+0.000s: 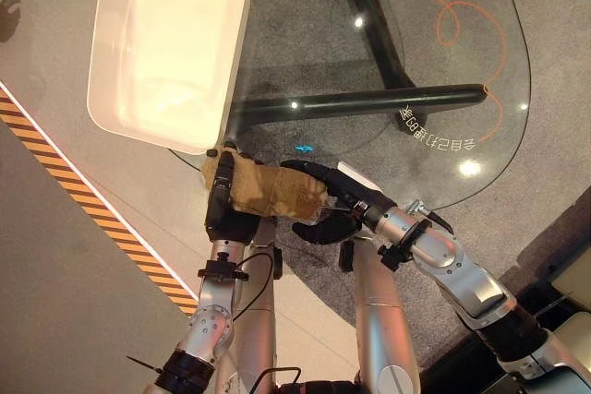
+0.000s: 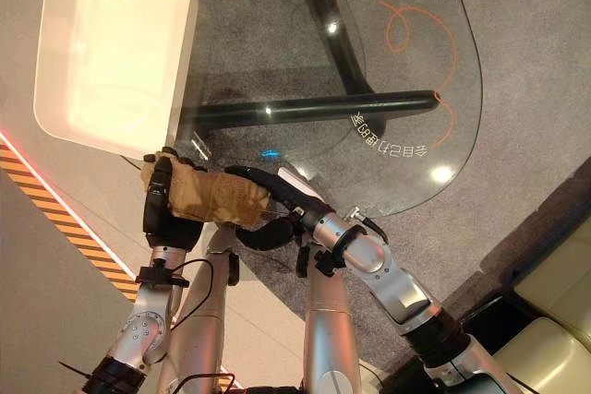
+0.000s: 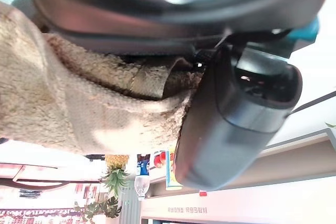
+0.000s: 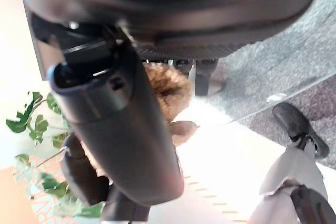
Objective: Wipe the table with a cloth and put it in the basket.
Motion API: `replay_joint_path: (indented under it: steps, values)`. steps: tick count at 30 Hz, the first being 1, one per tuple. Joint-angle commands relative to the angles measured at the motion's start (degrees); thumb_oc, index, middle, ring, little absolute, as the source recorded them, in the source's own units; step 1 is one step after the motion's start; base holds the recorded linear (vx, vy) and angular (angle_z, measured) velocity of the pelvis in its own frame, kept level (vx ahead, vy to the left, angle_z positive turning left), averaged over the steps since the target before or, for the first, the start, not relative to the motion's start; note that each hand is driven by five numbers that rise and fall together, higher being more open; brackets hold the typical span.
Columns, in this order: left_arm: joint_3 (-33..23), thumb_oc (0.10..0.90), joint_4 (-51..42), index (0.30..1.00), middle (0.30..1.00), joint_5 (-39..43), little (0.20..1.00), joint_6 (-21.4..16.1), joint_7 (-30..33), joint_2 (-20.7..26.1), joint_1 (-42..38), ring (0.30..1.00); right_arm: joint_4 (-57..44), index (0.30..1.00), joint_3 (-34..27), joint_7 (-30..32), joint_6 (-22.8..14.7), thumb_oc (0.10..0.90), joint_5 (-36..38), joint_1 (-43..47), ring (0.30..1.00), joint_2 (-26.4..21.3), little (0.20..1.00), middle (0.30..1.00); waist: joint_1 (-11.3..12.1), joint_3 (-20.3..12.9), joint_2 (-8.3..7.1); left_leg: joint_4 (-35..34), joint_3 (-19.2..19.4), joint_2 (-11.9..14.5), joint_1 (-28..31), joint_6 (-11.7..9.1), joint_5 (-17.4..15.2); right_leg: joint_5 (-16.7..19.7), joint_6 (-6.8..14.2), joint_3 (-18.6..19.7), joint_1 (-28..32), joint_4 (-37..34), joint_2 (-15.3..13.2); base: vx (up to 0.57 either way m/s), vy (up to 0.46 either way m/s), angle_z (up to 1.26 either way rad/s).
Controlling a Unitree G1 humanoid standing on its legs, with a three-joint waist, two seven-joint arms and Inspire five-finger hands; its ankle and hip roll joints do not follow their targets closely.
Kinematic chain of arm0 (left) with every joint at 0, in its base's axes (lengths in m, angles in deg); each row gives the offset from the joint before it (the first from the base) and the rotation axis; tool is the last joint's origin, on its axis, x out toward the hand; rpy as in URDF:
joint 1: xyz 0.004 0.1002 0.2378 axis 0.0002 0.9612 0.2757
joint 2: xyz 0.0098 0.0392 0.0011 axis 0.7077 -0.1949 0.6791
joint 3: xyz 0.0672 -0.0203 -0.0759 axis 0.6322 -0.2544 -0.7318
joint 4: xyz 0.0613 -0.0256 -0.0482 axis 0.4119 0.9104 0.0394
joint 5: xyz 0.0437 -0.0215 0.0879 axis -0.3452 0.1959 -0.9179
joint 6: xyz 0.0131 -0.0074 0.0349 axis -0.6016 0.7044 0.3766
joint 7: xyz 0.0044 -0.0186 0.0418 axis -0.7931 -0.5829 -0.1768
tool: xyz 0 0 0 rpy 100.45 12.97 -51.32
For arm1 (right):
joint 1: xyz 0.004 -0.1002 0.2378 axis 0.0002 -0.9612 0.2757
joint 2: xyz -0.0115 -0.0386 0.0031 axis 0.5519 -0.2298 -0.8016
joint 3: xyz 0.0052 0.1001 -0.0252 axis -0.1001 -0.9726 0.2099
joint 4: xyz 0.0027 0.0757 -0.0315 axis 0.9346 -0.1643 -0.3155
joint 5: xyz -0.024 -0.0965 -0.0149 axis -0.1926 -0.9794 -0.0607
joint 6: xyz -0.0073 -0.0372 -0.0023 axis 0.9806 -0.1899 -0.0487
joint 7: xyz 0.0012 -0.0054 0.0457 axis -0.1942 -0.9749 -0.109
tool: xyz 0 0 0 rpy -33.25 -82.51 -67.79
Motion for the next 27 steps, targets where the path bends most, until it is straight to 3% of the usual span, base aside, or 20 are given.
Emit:
replay_joint_path:
  steps: [1,6,10,12,14,17,27]
  values:
    - [-2.01,0.1,-10.65,0.3,0.3,-4.29,0.2,-1.05,-6.33,-0.3,1.1,0.3,-5.41,0.9,-1.42,2.84,-5.55,0.8,3.37,-1.35,0.9,-0.42,0.9,0.9,0.39,-1.42,-0.17,7.9,5.23,-4.2,-1.11,4.74,-7.26,10.76,-0.35,-1.23,1.08,-12.11,4.3,0.0,0.0,0.0]
    - [-3.56,0.1,-10.55,0.3,0.3,-8.35,0.2,-3.01,-6.65,-0.02,0.85,0.3,-4.88,0.9,-3.76,4.52,-6.32,0.8,5.74,-2.95,0.9,0.36,0.9,0.9,0.11,-1.42,0.01,8.15,5.34,-4.12,-1.09,4.67,-7.44,10.59,-0.4,-0.94,0.92,-11.75,4.36,0.0,0.007,0.0]
    - [-6.67,0.1,-10.54,0.3,0.3,-12.95,0.2,-7.11,-7.16,0.76,0.28,0.3,-5.08,0.9,-6.01,4.56,-6.16,0.8,6.91,-5.17,0.9,0.46,0.9,0.9,-0.27,-1.42,0.66,8.58,5.8,-3.92,-0.95,4.6,-7.69,9.95,-0.6,-0.29,0.67,-10.92,4.49,0.04,0.077,-0.07]
    - [-7.57,0.1,-10.61,0.3,0.3,-13.68,0.2,-8.24,-7.08,1.11,0.69,0.3,-4.96,0.9,-6.14,4.07,-5.67,0.8,6.63,-6.19,0.9,0.48,0.9,0.9,-0.16,-1.42,1.13,9.2,5.4,-3.77,0.63,4.33,-9.64,7.96,-0.37,0.12,1.97,-9.95,4.82,0.09,0.088,-0.08]
    - [-9.7,0.1,-10.97,0.3,0.3,-14.18,0.2,-10.92,-6.15,2.0,-0.35,0.3,-4.76,0.9,-6.36,3.31,-4.45,0.8,5.68,-6.9,0.9,0.58,0.9,0.9,-0.28,-1.42,1.74,9.68,5.58,-3.61,0.46,4.26,-9.93,7.33,-0.57,0.42,1.68,-9.31,4.82,0.03,0.126,-0.08]
    - [-12.7,0.1,-10.48,0.3,0.3,-17.37,0.2,-11.86,-1.3,2.98,-2.48,0.3,-3.65,0.9,-6.46,1.62,-1.86,0.8,4.47,-7.29,0.9,0.79,0.9,0.9,-0.47,-1.42,2.47,10.35,5.63,-3.58,-0.01,4.12,-10.06,6.69,-0.72,0.83,0.99,-8.25,4.82,0.03,0.114,-0.11]
    - [-16.98,0.1,-8.56,0.3,0.3,-26.56,0.2,-19.77,9.82,5.0,-7.35,0.3,-1.93,0.9,-3.2,-3.1,6.24,0.8,6.09,-6.76,0.9,0.7,0.9,0.9,-0.57,-1.42,2.94,10.92,6.07,-3.44,-1.18,4.05,-9.84,5.59,-1.2,1.75,-0.22,-7.13,5.0,0.03,0.085,-0.01]
